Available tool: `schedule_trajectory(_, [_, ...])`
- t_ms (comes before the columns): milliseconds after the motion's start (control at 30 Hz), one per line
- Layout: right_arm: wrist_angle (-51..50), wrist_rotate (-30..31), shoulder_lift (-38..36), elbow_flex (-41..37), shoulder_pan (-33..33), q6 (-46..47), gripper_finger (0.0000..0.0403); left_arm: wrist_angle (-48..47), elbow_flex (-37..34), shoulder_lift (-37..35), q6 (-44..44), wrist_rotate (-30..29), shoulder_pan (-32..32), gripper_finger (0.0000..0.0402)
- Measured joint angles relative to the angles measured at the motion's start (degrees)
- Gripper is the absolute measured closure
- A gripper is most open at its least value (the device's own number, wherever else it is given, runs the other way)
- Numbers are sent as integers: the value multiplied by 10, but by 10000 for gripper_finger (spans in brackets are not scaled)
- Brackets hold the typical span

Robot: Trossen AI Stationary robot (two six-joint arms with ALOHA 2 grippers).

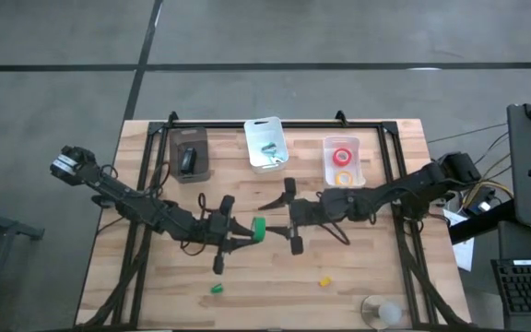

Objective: Pick and place Stapler, Stapler remover, tape
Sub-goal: Put the green tape into the right white bin

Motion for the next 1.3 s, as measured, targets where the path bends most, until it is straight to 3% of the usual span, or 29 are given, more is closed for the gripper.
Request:
schedule_trajectory(233, [6,-5,5,10,0,-17,212,1,0,0,3,10,1,345])
schedule_trajectory(600, [-23,-16,6,16,-1,-31,368,-3,0,0,-6,1,3,344])
schedule_trajectory(767, [-63,-14,-1,19,-1,-12,370,-23,0,0,-15,-16,3,331])
schedule_trajectory(1067, [-220,9,-37,38,-1,28,364,-81,0,-12,-21,-59,3,230])
schedule_trajectory(1300, [-461,96,-88,76,-9,123,364,-208,0,-44,-60,-108,3,205])
